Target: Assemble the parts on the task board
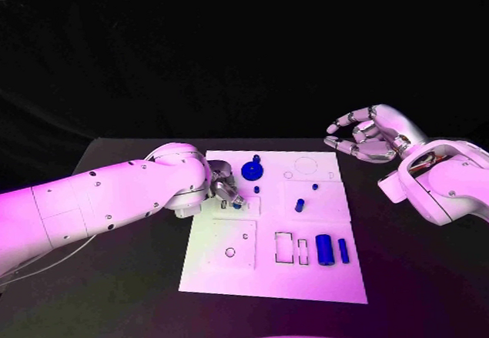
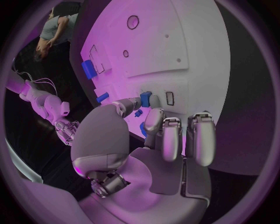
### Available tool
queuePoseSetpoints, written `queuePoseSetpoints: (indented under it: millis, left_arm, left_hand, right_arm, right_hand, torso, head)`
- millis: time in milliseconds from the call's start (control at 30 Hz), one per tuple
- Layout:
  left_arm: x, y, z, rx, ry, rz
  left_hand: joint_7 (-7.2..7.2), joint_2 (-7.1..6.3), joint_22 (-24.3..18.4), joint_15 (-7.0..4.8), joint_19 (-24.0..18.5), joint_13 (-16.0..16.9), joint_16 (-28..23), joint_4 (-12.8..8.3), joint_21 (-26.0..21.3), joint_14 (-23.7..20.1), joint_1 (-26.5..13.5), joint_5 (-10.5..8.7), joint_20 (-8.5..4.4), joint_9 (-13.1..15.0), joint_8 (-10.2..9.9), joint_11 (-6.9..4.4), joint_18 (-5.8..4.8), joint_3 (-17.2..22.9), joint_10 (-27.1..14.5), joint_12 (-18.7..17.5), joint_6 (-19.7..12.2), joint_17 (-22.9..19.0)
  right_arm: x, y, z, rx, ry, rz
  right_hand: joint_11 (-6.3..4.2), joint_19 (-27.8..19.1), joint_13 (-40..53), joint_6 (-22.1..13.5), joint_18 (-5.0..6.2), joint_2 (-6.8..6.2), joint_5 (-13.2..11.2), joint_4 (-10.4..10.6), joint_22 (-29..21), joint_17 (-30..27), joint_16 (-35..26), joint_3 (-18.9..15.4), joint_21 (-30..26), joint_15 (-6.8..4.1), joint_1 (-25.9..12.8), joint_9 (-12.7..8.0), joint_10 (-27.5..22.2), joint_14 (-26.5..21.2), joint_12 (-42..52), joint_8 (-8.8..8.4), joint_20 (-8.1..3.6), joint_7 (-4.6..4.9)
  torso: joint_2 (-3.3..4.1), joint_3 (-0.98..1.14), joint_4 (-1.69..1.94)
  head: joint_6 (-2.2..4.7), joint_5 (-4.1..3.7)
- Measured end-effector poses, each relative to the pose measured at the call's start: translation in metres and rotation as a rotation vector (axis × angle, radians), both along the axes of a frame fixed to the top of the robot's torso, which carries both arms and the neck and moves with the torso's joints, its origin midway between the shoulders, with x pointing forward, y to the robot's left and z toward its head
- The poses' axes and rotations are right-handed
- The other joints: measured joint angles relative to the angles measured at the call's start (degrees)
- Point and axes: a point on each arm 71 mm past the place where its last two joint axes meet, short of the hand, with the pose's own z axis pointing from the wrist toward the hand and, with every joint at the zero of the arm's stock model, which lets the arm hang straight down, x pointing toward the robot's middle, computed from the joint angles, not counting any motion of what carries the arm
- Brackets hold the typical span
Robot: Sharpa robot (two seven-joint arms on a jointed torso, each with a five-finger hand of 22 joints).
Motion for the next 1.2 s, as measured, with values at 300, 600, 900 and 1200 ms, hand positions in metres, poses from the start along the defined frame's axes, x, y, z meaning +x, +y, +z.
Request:
queuePoseSetpoints:
  millis: [300, 600, 900, 1200]
  left_arm:
    - [0.0008, 0.0004, -0.0013, 0.007, 0.006, 0.002]
    - [0.0011, 0.0009, -0.0016, 0.011, 0.009, 0.003]
    - [0.0, 0.0053, -0.0017, 0.011, 0.01, 0.008]
    - [-0.0016, 0.009, 0.0042, -0.005, -0.004, 0.018]
  left_hand:
    - [-0.41, 0.0, 0.0, 0.0, -0.2, 0.6, 0.0, 1.9, 0.0, 0.0, -0.6, -0.21, -0.21, 0.2, -0.2, -0.17, 0.0, -3.6, 0.2, 0.4, 0.8, 0.0]
    - [-0.42, 0.0, 0.0, 0.0, -0.2, 0.9, 0.0, 2.6, 0.0, 0.0, -0.6, -0.21, -0.21, 0.2, -0.2, 0.0, 0.0, -5.0, 0.4, 0.6, 0.8, 0.0]
    - [-0.25, -0.21, 0.0, 0.01, -0.2, 1.1, 0.0, 4.8, 0.0, 0.0, -2.2, -0.21, -0.2, 0.2, -0.2, 0.01, 0.0, -9.4, 0.4, 0.8, 1.0, 0.0]
    - [-0.25, 0.31, 0.0, 0.01, -0.2, 0.6, 0.0, 5.0, 0.0, 0.0, -4.9, -1.57, -0.2, 0.2, -0.2, 0.01, 0.0, -13.5, 0.4, 0.8, 1.0, 0.0]
  right_arm:
    - [-0.0005, -0.0006, 0.0001, 0.0, 0.0, -0.001]
    - [-0.0009, -0.0011, 0.0003, 0.001, -0.001, -0.002]
    - [-0.001, -0.0017, 0.0004, 0.001, -0.002, -0.004]
    - [-0.0006, -0.0024, 0.0005, 0.001, -0.004, -0.007]
  right_hand:
    - [0.0, 0.0, 0.0, 0.0, 0.0, -0.23, 0.0, 0.0, 0.0, 0.0, 0.0, 0.0, 0.0, 0.0, -0.2, 0.0, 0.0, 0.0, 0.0, 0.0, 0.0, 0.0]
    - [0.0, 0.0, 0.0, 0.0, 0.0, 0.0, -0.2, 0.2, 0.0, 0.0, 0.0, -0.2, -0.2, 0.0, -0.9, 0.1, 0.0, 0.0, 0.0, 0.0, 0.0, 0.0]
    - [0.0, 0.0, 0.0, 0.0, 0.0, 0.08, -0.7, 0.2, 0.0, 0.0, 0.0, -0.2, -0.2, 0.0, -1.4, 0.1, 0.0, 0.0, 0.0, 0.01, 0.0, 0.0]
    - [-0.17, 0.0, 0.0, 0.0, 0.0, -0.01, -1.3, 0.3, 0.0, 0.0, -0.2, -0.3, -0.4, 0.0, -2.0, 0.1, -0.2, 0.0, -0.2, 0.23, 0.0, 0.0]
  torso:
    - [0.01, 0.0, 0.01]
    - [-0.04, 0.01, 0.05]
    - [-0.06, 0.01, 0.05]
    - [-0.1, -0.02, 0.07]
  head:
    - [-0.15, -0.21]
    - [-0.12, -0.26]
    - [0.05, -0.16]
    - [0.3, -0.2]
